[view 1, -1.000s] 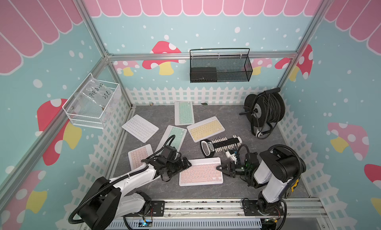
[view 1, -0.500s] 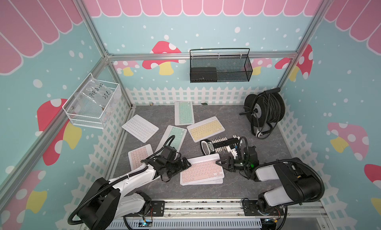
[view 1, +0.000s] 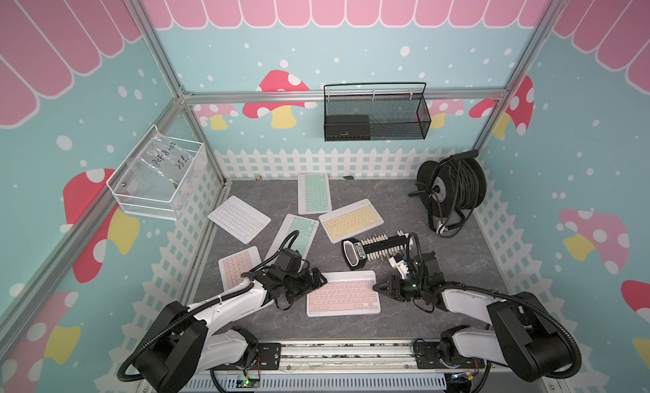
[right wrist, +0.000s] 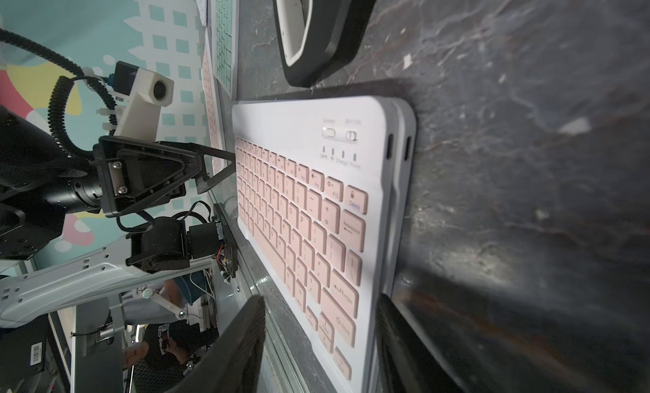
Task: Stack the numeric keypads
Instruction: Place the numeric keypad at the numeric keypad.
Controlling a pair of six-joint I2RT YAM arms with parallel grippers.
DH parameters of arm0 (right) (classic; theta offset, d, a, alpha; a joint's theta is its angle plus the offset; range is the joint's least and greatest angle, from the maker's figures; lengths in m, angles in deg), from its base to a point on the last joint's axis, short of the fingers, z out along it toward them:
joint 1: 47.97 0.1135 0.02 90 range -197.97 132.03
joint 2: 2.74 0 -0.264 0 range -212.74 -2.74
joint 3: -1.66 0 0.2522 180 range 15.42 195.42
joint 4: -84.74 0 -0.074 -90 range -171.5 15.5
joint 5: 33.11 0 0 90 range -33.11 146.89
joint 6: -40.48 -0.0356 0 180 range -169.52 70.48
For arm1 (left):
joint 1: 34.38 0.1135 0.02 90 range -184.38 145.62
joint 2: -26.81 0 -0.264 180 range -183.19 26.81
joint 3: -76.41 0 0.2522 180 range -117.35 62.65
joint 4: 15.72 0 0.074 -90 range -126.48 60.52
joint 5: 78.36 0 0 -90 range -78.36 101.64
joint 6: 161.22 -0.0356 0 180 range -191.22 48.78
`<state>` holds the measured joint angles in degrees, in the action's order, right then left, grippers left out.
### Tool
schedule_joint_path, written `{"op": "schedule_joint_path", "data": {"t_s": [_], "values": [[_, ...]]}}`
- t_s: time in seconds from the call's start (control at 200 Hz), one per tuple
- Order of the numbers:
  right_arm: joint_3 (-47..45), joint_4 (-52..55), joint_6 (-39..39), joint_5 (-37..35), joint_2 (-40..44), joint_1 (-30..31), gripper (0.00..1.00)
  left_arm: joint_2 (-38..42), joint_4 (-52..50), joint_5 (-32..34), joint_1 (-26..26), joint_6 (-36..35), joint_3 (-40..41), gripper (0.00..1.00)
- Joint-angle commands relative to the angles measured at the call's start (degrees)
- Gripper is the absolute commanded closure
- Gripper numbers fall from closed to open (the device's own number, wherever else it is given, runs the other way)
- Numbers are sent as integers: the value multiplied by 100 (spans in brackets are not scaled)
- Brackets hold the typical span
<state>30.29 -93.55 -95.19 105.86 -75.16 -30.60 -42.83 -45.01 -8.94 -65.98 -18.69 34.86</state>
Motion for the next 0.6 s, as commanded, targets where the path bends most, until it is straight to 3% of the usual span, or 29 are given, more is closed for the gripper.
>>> {"op": "schedule_joint_path", "data": {"t_s": [0.0, 0.18, 0.385, 0.595], "values": [[-100, 90, 18, -101, 169, 40, 47, -97, 0, 18, -25, 73, -35, 0], [-2, 257, 18, -345, 266, 43, 47, -80, -35, 14, -31, 82, -5, 0], [429, 1501, 477, -1197, 407, 79, 41, 106, -341, 233, -30, 75, -32, 0], [476, 1566, 111, -1742, 734, 478, 40, 205, -451, 298, -27, 90, -33, 0]]}}
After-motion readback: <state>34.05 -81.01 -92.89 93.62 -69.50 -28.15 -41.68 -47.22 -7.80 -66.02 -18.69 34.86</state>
